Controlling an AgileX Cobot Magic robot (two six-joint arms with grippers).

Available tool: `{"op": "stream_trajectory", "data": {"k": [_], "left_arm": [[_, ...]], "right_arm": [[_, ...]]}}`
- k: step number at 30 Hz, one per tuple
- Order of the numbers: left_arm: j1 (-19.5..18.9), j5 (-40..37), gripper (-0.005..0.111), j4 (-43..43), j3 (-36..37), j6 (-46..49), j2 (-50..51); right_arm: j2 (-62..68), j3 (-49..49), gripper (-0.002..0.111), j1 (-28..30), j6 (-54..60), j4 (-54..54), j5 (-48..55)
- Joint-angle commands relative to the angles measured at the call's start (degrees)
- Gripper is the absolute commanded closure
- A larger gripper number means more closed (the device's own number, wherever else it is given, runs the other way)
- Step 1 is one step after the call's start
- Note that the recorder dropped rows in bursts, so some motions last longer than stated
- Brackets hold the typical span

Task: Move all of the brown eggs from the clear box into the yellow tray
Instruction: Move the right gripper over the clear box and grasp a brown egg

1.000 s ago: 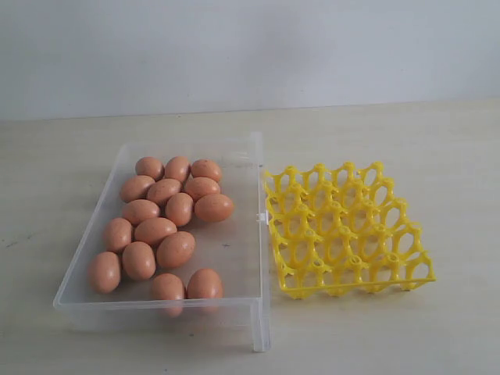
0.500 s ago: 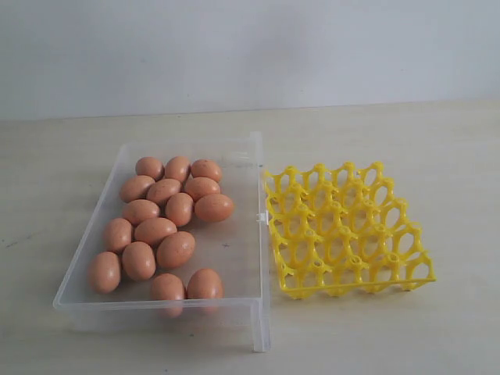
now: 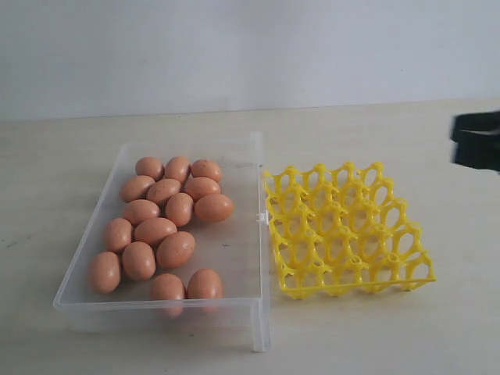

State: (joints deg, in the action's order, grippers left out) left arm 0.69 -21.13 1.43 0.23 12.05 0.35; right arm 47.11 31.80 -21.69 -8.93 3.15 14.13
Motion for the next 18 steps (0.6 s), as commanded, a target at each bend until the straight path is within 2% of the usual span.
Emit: {"op": "stream_trajectory", "data": {"k": [1,6,11,14,17,18], "left_arm": [[-0.1,0.3,0.107,0.0,-0.2,-0.2,-0.3],[-0.1,0.3,0.107,0.0,-0.2,-0.2,-0.3],[-0.1,0.3,0.107,0.0,-0.2,-0.2,-0.3],[-0.1,0.3,0.107,0.0,-0.2,-0.2,-0.3],[-0.1,0.3,0.107,0.0,-0.2,-0.2,-0.3],[-0.1,0.3,0.107,0.0,-0.2,-0.2,-0.3]], "right_arm": [[17.6,11.8,0.108,-9.7,7.2,-5.8,1.1],[36.8,30.3,0.108,-16.4,10.4,-12.3,14.5],[53.3,46.6,0.106,-19.0,31.5,-5.5,30.1],[60.8,55.0,0.092,-19.0,38.6,-3.1,38.1],[65.9,60.6,0.067,-19.0,42.5,-3.1,40.1],[67.5,62.6,0.053,-19.0,42.4,-3.1,39.0]]}}
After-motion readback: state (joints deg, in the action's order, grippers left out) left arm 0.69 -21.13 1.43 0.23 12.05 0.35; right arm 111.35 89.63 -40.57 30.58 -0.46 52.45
